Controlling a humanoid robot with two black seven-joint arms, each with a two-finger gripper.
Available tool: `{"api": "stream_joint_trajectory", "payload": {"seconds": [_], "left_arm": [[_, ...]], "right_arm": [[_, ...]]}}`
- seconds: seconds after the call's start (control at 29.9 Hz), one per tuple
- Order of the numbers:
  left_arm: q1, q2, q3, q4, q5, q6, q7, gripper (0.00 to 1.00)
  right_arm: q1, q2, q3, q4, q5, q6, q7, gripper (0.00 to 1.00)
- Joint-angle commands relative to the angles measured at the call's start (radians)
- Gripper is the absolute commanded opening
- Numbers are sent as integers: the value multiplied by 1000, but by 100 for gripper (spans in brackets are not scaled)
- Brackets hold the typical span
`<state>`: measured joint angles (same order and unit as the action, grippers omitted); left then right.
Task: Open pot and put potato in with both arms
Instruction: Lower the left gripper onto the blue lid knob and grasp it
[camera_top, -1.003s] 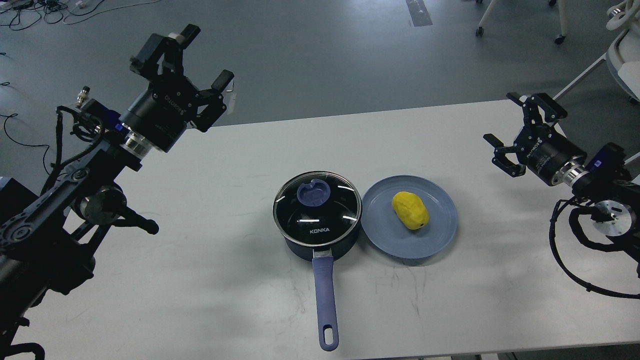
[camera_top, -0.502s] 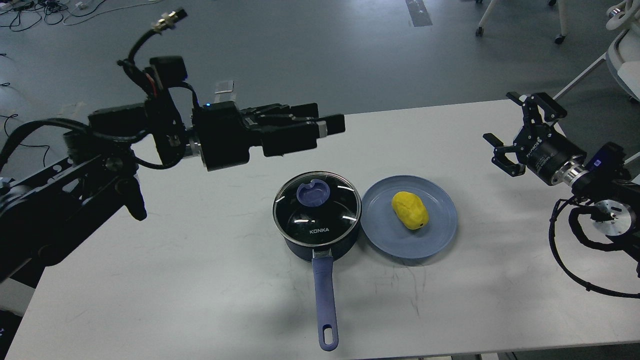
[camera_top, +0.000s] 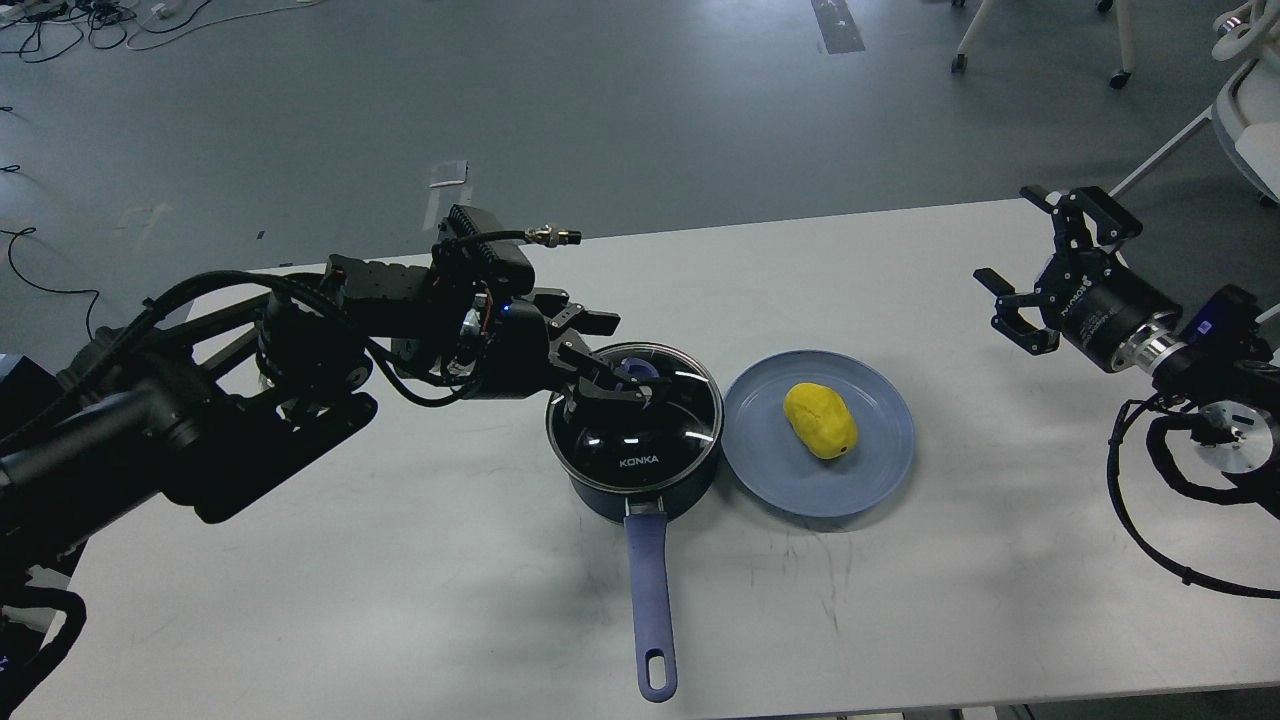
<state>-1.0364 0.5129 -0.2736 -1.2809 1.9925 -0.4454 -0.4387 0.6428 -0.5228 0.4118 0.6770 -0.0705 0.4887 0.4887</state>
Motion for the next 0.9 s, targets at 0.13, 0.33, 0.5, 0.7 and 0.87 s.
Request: {"api": "stream_joint_trajectory", "payload": {"seconds": [0.13,0.33,0.5,0.7,0.87], "left_arm": [[12,-17,27,21,25,1,2,98],[15,-56,27,80,37,2,5,98],[15,-67,45,89,46,1,3,98],[15,-67,48,87,46,1,2,98],[19,-67,48,89,42,1,0,95]], "right_arm": [[0,0,1,0,0,0,0,100],[-2,0,-2,0,0,0,0,100],[-2,0,-2,0,0,0,0,100],[-2,-3,-2,0,0,0,0,100],[-5,-3,-2,0,0,0,0,100]]}}
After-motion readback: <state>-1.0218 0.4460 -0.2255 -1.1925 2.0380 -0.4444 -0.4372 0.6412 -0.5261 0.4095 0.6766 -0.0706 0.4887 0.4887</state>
